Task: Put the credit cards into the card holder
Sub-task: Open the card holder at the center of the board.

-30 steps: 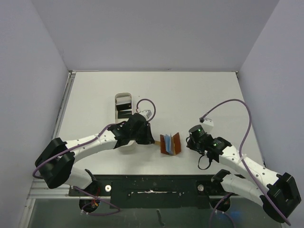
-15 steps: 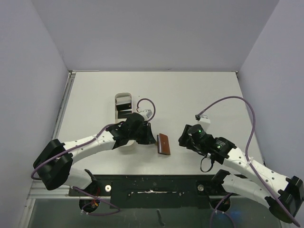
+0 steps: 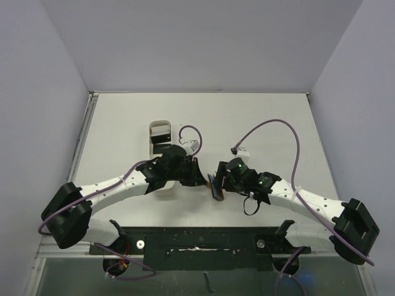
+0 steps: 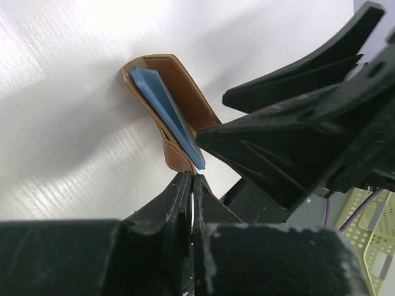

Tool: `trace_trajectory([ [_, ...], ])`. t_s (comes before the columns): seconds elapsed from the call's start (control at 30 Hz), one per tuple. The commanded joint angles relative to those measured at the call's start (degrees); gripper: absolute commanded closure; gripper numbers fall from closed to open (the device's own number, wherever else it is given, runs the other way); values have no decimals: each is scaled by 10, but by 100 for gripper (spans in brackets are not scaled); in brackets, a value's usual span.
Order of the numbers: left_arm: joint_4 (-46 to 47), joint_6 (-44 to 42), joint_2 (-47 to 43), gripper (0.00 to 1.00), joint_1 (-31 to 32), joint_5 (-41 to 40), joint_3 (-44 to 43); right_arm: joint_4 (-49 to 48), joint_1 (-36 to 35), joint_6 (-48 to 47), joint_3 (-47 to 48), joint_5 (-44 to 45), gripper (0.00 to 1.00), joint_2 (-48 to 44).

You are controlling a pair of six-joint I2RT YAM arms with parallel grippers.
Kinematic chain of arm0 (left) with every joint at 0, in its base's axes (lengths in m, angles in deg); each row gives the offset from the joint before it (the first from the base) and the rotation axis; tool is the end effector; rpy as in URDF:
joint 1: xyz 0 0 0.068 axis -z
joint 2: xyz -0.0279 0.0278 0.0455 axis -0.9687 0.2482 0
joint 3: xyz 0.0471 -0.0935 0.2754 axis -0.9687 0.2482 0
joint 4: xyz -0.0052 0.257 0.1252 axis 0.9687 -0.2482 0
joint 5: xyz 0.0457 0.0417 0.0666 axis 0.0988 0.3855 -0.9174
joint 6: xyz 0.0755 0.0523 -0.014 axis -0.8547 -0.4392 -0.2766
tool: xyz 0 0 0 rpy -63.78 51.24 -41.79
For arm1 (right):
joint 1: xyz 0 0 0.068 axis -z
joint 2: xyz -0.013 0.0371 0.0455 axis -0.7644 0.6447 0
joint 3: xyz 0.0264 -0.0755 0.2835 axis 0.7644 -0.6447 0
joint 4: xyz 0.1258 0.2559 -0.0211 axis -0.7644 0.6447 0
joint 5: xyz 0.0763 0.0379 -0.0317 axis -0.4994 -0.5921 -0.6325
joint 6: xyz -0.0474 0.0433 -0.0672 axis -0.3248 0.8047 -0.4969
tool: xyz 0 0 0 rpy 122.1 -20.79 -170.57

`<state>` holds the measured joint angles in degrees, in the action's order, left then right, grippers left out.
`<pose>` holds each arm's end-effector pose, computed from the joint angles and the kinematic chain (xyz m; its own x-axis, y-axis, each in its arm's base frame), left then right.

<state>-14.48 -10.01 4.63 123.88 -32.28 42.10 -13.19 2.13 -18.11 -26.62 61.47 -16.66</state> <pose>0.2164 -0.2723 0.2048 -0.8780 -0.0128 -0.4785 0.3420 0.6827 -0.6458 0.1965 0.1915 0.1897 -0.8065 0.2740 -0.5239 0.0111 0.8930 0.4500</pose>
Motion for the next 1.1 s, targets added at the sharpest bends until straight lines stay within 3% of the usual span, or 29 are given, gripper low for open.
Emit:
trace_trajectory([
  [0.0,39,1,-14,100,-3,9,-11,-13,-3,-9,15,21,46,25],
  [0.23,15,-6,-4,100,-7,-21,-14,13,-4,-9,-4,58,84,17],
  [0.37,4,3,-4,97,-8,-33,-10,-7,-3,-9,-38,57,95,-13],
  [0.63,54,13,0,59,-8,-17,10,-43,-2,16,-102,44,98,-69],
  [0.77,62,3,21,48,-8,-13,2,-39,-2,20,-115,48,99,-88],
  [1.07,84,-5,77,42,-7,23,-26,-39,-4,13,-114,46,99,-96],
])
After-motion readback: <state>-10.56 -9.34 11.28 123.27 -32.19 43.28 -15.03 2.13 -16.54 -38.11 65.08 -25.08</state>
